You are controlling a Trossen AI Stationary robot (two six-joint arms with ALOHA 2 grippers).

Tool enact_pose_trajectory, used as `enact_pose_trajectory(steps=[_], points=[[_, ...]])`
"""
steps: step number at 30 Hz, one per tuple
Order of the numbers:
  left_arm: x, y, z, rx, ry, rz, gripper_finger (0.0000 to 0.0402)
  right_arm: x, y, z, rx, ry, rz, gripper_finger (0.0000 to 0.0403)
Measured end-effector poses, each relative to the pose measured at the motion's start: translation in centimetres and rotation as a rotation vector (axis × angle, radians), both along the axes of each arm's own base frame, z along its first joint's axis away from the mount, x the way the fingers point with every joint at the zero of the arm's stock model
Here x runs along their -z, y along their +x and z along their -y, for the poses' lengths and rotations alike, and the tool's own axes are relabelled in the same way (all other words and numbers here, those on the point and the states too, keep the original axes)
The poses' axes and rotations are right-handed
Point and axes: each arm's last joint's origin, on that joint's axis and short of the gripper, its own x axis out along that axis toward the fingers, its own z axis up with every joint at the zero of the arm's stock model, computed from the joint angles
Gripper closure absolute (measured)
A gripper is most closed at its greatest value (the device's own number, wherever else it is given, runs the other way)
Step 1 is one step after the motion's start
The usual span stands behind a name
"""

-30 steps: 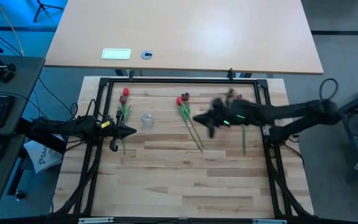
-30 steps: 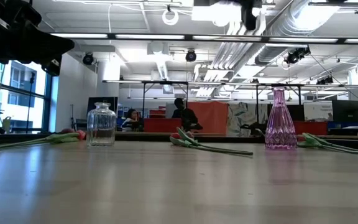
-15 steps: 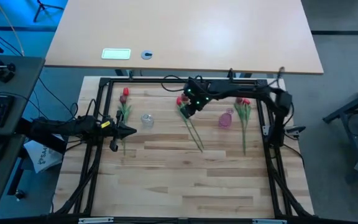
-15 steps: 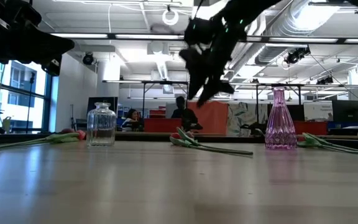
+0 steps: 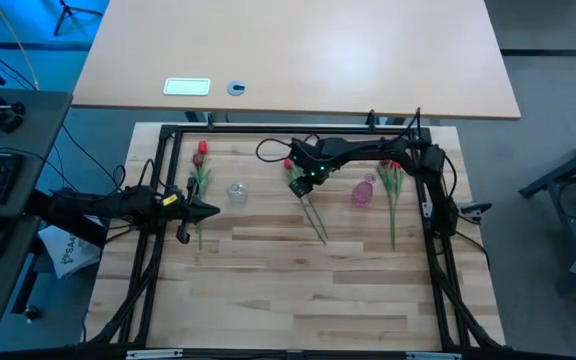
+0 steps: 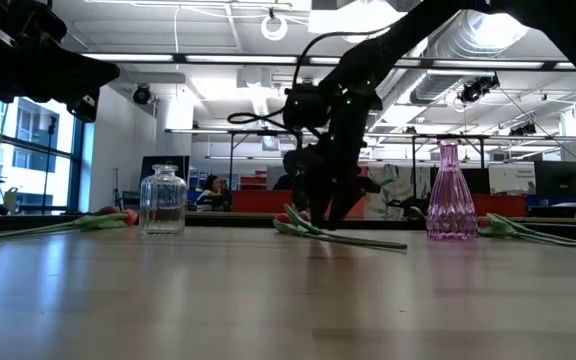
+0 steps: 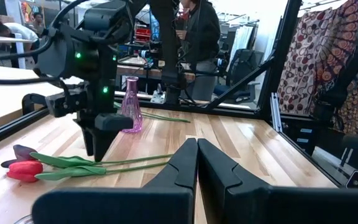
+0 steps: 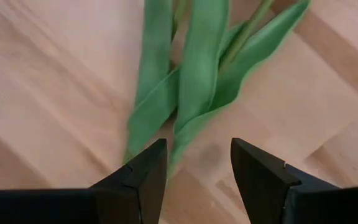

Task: Sort flowers into vase by color
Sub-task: Put the center dark red tulip into the purple vase

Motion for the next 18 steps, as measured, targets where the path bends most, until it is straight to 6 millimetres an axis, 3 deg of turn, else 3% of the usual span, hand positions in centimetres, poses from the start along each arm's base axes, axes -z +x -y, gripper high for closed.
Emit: enact_pose_trajectory(steps=[6, 13, 18], points=[[0.0, 0.0, 0.0, 0.0, 0.0, 0.0, 0.0401, 0.7, 0.3, -0.4, -0.024, -0.002, -0.015, 0.0231], [0.0, 0.0, 0.0, 0.0, 0.0, 0.0, 0.0402, 0.9, 0.9, -1.2, -0.05, -0.123, -0.03, 0.0232], [0.0, 0.0, 0.0, 0.0, 0.0, 0.0, 0.0402, 2.0, 1.7, -2.5, -0.076, -0.198, -0.057, 0.0278]])
